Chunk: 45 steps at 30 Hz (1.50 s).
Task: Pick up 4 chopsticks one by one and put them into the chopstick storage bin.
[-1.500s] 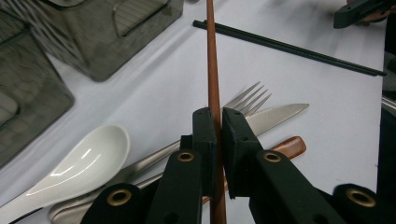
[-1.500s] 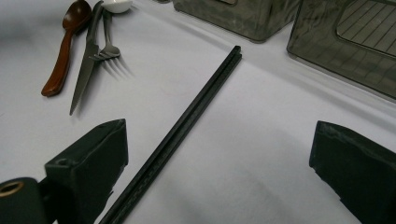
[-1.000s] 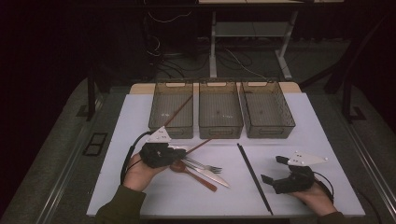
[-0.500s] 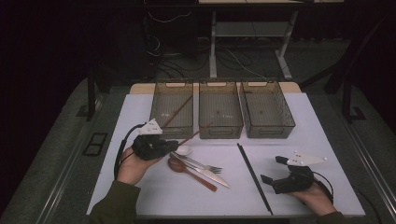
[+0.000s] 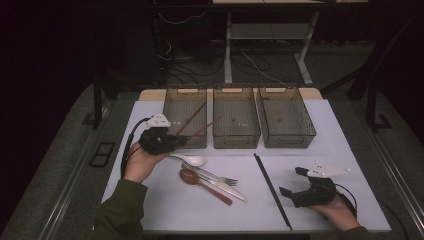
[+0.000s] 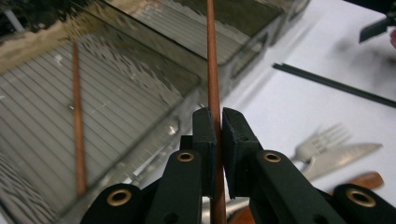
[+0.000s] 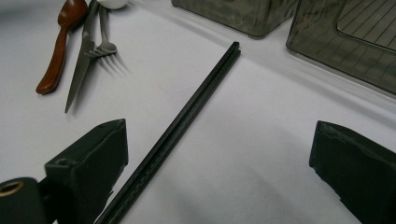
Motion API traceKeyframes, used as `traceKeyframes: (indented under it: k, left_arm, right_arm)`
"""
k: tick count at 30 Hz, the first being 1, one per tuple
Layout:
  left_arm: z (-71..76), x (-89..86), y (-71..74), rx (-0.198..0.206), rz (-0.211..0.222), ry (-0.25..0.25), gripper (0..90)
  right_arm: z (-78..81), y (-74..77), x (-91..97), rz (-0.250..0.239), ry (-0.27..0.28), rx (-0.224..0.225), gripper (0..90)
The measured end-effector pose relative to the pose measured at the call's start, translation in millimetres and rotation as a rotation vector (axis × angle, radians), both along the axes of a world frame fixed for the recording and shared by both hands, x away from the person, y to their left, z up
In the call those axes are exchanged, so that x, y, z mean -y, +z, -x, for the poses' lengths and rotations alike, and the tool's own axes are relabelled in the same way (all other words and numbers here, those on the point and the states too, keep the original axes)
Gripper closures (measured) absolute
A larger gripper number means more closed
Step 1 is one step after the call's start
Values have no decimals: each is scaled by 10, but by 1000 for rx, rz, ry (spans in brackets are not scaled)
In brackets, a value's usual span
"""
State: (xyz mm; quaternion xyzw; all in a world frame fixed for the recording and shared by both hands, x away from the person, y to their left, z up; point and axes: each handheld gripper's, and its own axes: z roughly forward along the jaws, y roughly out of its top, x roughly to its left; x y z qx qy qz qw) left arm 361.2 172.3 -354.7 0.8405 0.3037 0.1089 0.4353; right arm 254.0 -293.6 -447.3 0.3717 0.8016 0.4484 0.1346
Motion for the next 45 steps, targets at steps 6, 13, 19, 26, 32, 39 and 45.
traceKeyframes:
  k: [6,13,19,26,32,39,45]
  left_arm:
    - [-189,12,113,21,-9,23,832]
    - [-408,28,141,28,-11,55,832]
    - [-588,10,93,25,-8,101,832]
    - [-776,22,68,28,-20,140,832]
    - [-947,18,6,22,-22,185,832]
    - [-1106,34,-115,-10,-17,241,831]
    - [-1152,53,-202,-46,-36,257,830]
  right_arm:
    - [0,1,2,-1,2,5,40]
    - [1,2,2,-2,2,5,40]
    - [-1,2,4,-3,1,4,40]
    - [0,1,2,1,3,6,40]
    - [3,3,4,-1,1,5,40]
    - [4,7,10,-5,0,5,40]
    - [8,12,30,-9,-2,5,40]
